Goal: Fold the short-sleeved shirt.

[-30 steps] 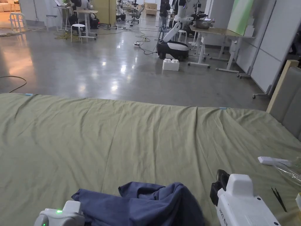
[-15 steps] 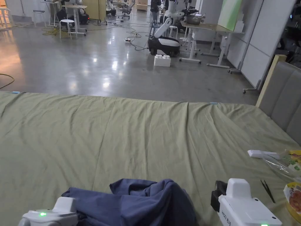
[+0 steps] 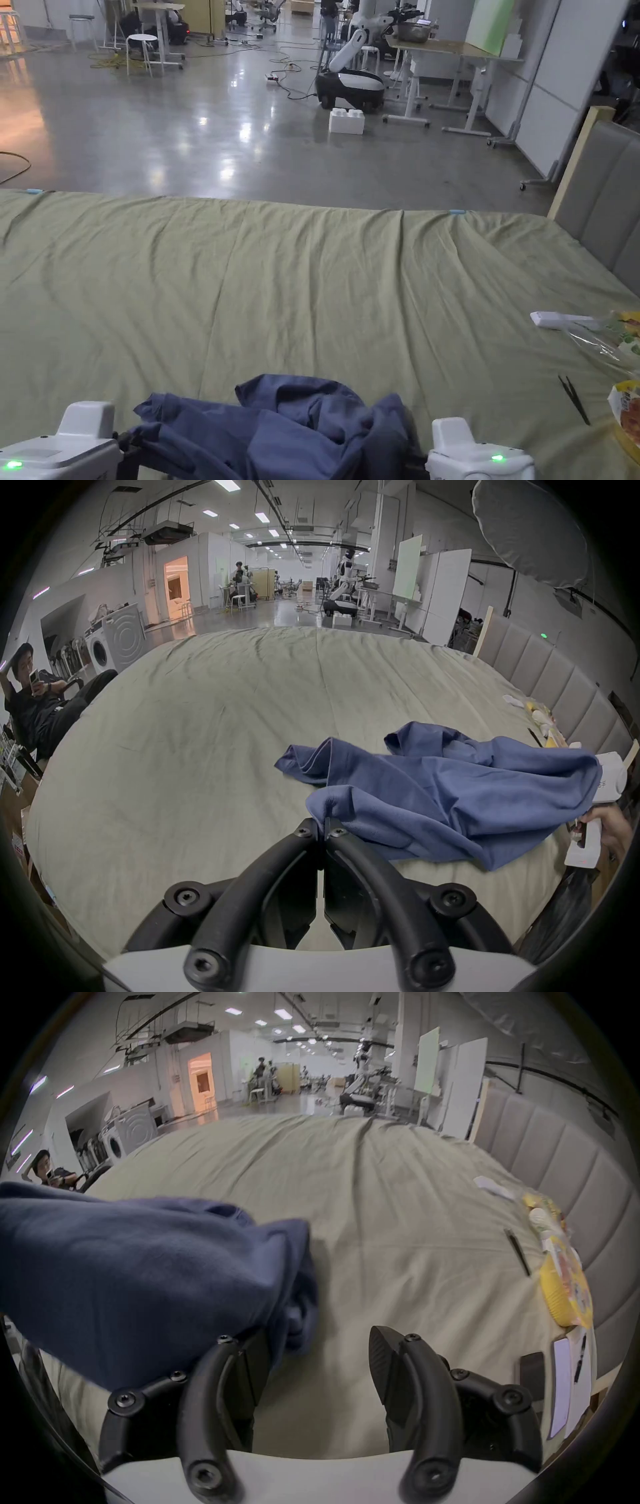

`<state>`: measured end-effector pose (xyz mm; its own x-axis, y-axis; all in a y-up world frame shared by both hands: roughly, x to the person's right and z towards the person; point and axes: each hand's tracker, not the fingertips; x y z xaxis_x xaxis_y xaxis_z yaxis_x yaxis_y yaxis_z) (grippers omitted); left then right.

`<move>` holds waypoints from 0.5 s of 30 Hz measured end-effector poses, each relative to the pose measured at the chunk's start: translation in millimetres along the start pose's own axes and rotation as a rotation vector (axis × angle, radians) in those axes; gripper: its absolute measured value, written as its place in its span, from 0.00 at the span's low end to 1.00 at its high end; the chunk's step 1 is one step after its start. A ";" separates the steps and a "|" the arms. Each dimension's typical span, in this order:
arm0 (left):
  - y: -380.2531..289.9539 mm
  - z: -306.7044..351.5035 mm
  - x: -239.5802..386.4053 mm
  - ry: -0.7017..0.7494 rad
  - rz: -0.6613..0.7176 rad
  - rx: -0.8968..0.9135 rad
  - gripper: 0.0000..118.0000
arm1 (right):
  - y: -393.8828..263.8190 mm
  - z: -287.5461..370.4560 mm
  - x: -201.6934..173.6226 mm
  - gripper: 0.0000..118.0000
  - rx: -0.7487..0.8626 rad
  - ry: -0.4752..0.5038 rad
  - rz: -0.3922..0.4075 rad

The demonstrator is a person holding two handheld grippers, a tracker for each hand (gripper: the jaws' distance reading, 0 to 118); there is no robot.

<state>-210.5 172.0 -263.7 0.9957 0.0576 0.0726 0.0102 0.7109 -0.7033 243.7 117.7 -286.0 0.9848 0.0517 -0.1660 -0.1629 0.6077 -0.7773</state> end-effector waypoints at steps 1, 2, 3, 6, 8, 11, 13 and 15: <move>-0.4 5.5 3.9 -0.001 0.002 -0.007 0.02 | -1.5 -7.0 -3.5 0.42 -0.026 -0.015 0.016; -2.4 6.9 5.5 -0.002 0.005 -0.012 0.02 | -4.1 -12.6 -5.9 0.32 -0.044 -0.017 0.030; -5.5 6.8 6.1 0.002 0.004 -0.017 0.02 | -6.1 -19.4 -6.9 0.29 -0.046 -0.009 0.029; -9.1 15.7 14.0 0.006 0.003 -0.027 0.02 | -8.8 -15.1 -4.8 0.03 -0.016 0.007 -0.027; -10.8 18.1 15.3 0.005 0.009 -0.024 0.02 | -8.3 -11.3 -2.3 0.03 -0.004 0.011 -0.040; -4.5 27.4 15.1 -0.005 0.022 0.011 0.02 | -6.5 0.9 3.9 0.02 0.018 0.033 -0.079; 4.2 33.4 13.7 -0.018 0.024 0.044 0.02 | 0.0 19.7 5.4 0.02 0.109 -0.007 -0.065; 14.4 42.4 14.3 -0.023 0.019 0.081 0.02 | 9.9 38.9 7.3 0.02 0.161 -0.018 -0.059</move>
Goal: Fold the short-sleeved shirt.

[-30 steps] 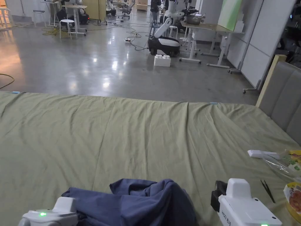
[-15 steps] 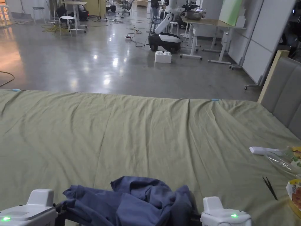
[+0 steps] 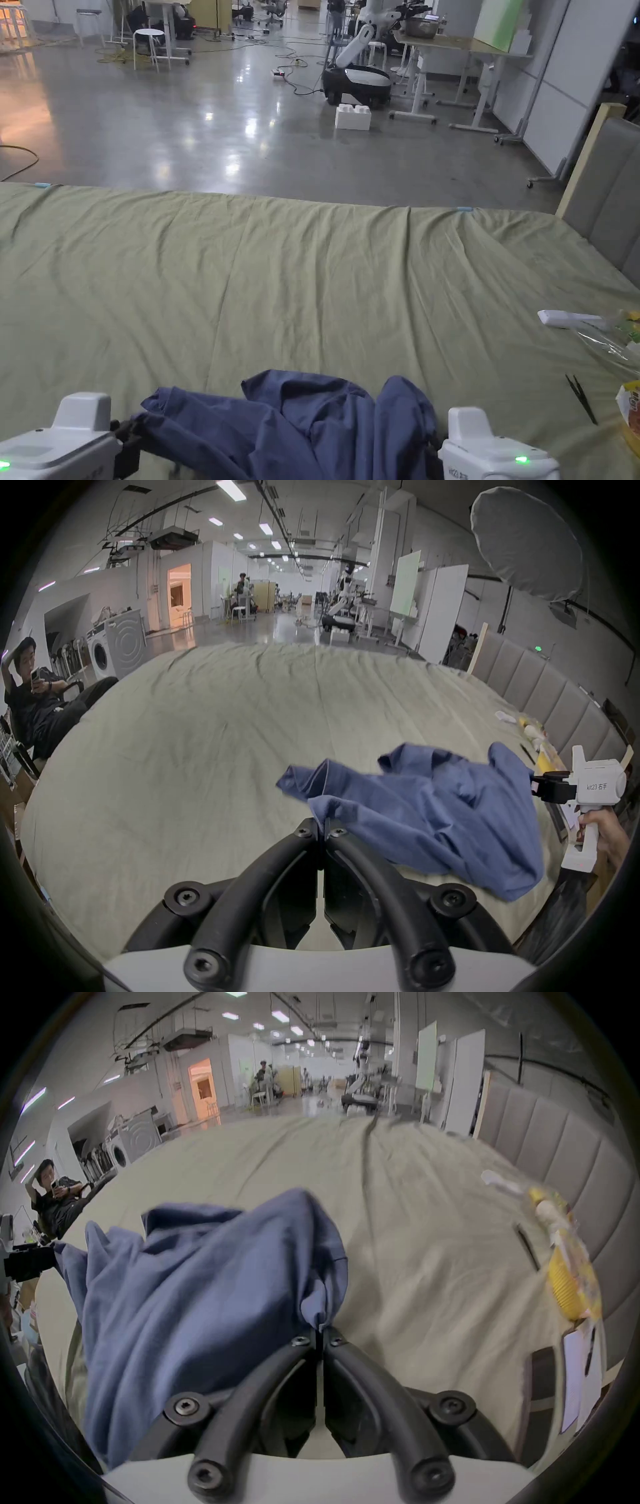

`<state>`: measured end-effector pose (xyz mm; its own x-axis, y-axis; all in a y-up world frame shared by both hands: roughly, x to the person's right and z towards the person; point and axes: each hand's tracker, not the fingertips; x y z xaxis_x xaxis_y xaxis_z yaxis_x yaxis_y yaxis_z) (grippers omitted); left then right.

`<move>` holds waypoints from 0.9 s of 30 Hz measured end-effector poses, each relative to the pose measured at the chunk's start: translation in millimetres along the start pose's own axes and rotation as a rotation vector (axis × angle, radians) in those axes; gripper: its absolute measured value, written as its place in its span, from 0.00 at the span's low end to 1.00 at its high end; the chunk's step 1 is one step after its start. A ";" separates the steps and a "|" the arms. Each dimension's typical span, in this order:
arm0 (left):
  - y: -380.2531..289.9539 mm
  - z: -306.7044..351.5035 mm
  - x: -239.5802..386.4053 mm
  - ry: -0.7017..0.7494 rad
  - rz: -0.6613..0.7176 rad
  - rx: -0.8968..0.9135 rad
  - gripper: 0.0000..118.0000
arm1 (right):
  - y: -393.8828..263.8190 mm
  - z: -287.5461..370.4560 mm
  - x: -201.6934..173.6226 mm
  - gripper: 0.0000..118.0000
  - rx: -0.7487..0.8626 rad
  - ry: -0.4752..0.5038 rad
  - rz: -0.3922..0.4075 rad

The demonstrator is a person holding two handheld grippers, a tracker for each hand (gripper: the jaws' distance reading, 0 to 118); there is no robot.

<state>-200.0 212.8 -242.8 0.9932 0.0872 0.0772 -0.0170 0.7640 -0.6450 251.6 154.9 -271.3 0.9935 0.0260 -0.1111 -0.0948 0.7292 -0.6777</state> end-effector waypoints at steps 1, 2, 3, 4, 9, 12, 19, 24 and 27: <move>6.4 5.2 0.5 -0.008 0.001 0.022 0.02 | 7.8 9.5 2.9 0.02 0.028 0.004 -0.013; 12.9 10.0 1.1 -0.010 0.004 0.037 0.02 | 14.7 17.3 5.1 0.02 0.042 0.004 -0.017; 21.5 16.8 1.1 -0.012 0.012 0.062 0.02 | 24.0 27.7 7.3 0.02 0.066 -0.004 -0.014; 28.7 22.7 0.6 -0.018 0.018 0.083 0.02 | 31.4 33.3 9.9 0.02 0.096 -0.020 -0.002; 70.0 47.6 -7.4 -0.021 0.022 0.177 0.02 | 67.9 72.1 21.0 0.02 0.201 -0.043 0.007; 93.2 58.9 -14.6 -0.011 0.005 0.232 0.02 | 87.9 95.5 23.2 0.02 0.268 -0.044 0.007; 142.2 84.1 -31.9 0.028 -0.008 0.328 0.02 | 136.9 136.2 18.3 0.02 0.385 -0.076 0.032; 174.1 95.1 -48.5 0.053 0.014 0.377 0.02 | 176.0 151.2 20.8 0.02 0.459 -0.096 0.006; 192.2 98.3 -55.7 0.056 0.033 0.405 0.02 | 200.2 155.9 21.4 0.02 0.486 -0.112 -0.001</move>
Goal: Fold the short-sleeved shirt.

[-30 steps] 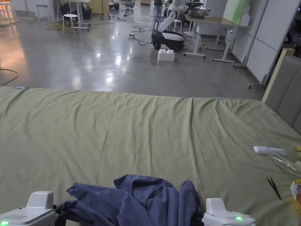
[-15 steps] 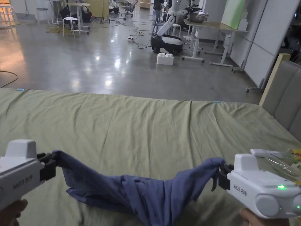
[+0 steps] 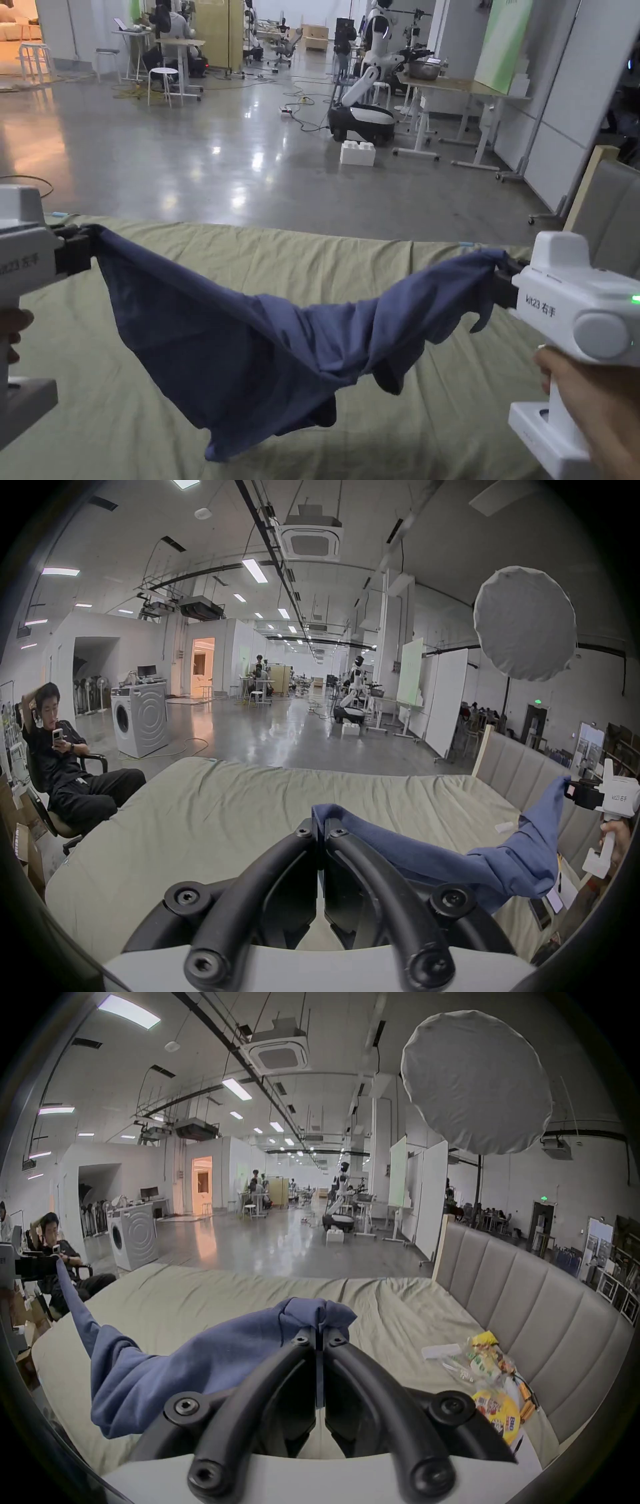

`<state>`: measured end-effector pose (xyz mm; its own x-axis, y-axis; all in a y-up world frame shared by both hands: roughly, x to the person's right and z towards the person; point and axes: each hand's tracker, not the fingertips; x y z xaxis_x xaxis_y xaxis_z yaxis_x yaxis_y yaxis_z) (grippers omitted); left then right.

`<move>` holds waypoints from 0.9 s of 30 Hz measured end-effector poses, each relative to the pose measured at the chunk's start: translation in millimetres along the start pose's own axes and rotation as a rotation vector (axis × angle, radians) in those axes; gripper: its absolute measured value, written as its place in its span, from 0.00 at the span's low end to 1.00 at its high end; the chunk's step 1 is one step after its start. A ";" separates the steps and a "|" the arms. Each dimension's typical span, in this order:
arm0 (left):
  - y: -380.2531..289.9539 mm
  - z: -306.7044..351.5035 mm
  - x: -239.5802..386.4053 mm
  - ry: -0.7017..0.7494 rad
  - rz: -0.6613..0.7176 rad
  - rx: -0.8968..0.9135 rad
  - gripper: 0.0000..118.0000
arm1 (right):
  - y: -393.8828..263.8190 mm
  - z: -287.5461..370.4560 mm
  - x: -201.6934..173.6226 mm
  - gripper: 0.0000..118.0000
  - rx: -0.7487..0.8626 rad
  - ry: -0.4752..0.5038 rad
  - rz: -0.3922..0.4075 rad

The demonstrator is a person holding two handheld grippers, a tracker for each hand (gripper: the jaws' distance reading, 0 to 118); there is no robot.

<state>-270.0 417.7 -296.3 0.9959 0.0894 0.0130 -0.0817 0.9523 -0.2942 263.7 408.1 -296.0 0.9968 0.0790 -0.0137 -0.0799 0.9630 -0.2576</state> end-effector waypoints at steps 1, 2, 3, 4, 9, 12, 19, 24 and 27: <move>7.1 -2.9 -2.3 0.001 0.005 0.002 0.02 | 8.4 -2.1 0.9 0.02 0.005 0.000 -0.003; 12.7 -5.1 -3.8 0.004 0.007 0.008 0.02 | 15.4 -4.0 1.8 0.02 0.017 0.000 -0.012; 18.5 -7.6 -4.6 0.008 0.008 0.016 0.02 | 23.1 -6.3 1.8 0.02 0.026 -0.004 -0.015; 24.8 -10.9 -5.6 0.012 0.008 0.017 0.02 | 30.8 -9.2 1.2 0.02 0.028 -0.007 -0.010; 48.8 -23.3 -7.6 0.023 0.018 0.043 0.02 | 60.3 -20.7 -0.2 0.02 0.066 -0.011 -0.019; 61.5 -30.7 -4.0 0.036 0.008 0.055 0.02 | 74.1 -29.5 -4.0 0.02 0.077 -0.013 -0.021; 71.8 -58.7 -0.6 0.071 -0.048 0.059 0.02 | 84.2 -55.2 -16.5 0.02 0.100 -0.024 0.038; 37.4 -73.0 -2.1 0.066 -0.047 -0.008 0.02 | 50.2 -71.4 -22.6 0.02 0.053 -0.008 0.046; -2.0 -79.0 -3.2 0.078 -0.038 -0.065 0.02 | 15.7 -86.2 -23.7 0.02 -0.019 0.007 0.027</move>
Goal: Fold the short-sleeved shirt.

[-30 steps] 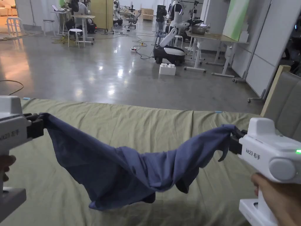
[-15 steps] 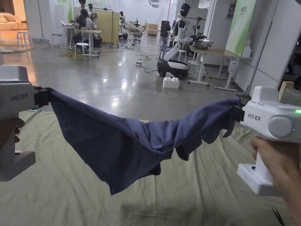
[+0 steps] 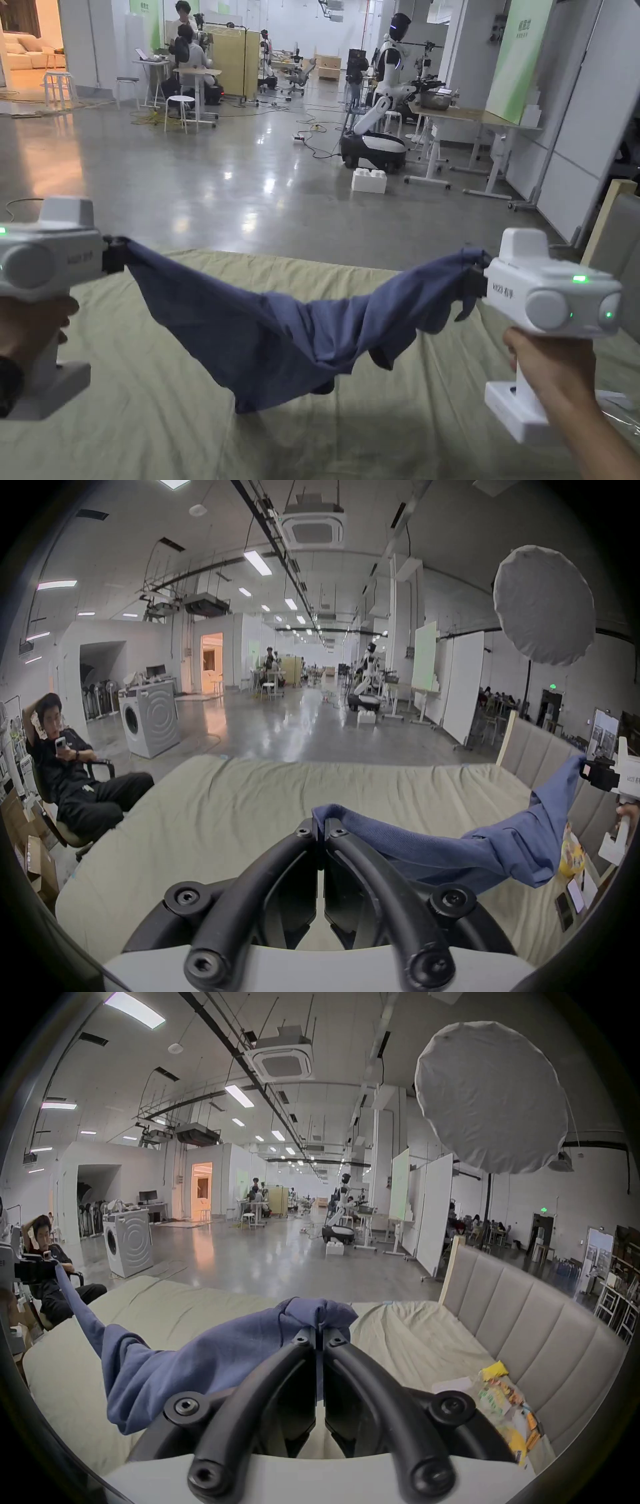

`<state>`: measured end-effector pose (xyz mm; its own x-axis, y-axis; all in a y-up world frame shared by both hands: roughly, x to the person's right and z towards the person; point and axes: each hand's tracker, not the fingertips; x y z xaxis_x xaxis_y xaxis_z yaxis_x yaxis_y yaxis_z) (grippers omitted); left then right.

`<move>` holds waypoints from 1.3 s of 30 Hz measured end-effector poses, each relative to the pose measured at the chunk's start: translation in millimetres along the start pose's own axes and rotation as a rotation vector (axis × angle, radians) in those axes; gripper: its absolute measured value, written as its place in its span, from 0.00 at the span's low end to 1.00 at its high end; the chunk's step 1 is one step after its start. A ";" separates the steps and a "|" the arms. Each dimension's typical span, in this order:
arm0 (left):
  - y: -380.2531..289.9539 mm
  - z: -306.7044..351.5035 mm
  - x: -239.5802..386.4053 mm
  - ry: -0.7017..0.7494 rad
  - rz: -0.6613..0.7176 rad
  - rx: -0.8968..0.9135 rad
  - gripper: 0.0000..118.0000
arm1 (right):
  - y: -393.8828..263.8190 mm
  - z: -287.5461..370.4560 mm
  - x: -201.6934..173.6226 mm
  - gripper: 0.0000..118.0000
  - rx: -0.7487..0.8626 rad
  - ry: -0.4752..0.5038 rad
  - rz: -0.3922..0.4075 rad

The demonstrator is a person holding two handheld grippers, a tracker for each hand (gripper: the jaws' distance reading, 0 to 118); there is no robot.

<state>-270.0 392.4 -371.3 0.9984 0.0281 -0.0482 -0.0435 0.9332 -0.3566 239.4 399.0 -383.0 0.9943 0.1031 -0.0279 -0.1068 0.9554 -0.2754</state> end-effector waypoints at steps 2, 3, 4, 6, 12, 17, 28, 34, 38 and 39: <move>-25.8 -2.5 0.7 0.004 -0.011 -0.032 0.02 | -21.6 -2.1 -1.6 0.02 -0.014 -0.005 0.010; -42.2 -2.4 1.1 0.009 -0.015 -0.052 0.02 | -36.4 -2.3 -2.1 0.02 -0.027 -0.004 0.013; -55.2 -1.7 0.3 0.013 -0.008 -0.068 0.02 | -49.2 -1.8 -2.4 0.02 -0.040 -0.007 0.008; -83.2 2.0 -0.6 0.011 -0.001 -0.095 0.02 | -74.7 2.6 -4.7 0.02 -0.070 -0.007 0.012; -155.2 33.0 -3.9 0.019 0.010 -0.160 0.02 | -152.2 32.5 -4.4 0.02 -0.146 -0.020 -0.004; -207.7 69.9 -9.3 0.014 0.012 -0.217 0.02 | -207.2 64.2 -6.1 0.02 -0.219 -0.026 0.060; -286.6 74.8 -6.1 0.014 0.027 -0.402 0.02 | -281.9 76.2 -14.4 0.06 -0.345 -0.018 0.031; -269.6 81.6 16.8 0.052 -0.113 -0.316 0.52 | -263.6 92.3 -29.3 0.59 -0.252 0.008 0.012; -253.7 79.3 23.6 0.047 -0.121 -0.169 0.57 | -237.4 107.3 -43.2 0.66 -0.121 0.006 0.017; -245.0 80.8 28.5 0.038 -0.110 -0.127 0.57 | -229.1 111.3 -47.6 0.66 -0.083 0.009 0.022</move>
<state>-228.0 193.5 -210.0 0.9955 -0.0875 -0.0366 0.0595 0.8769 -0.4769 216.3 206.0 -211.6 0.9917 0.1209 -0.0439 -0.1286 0.9265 -0.3535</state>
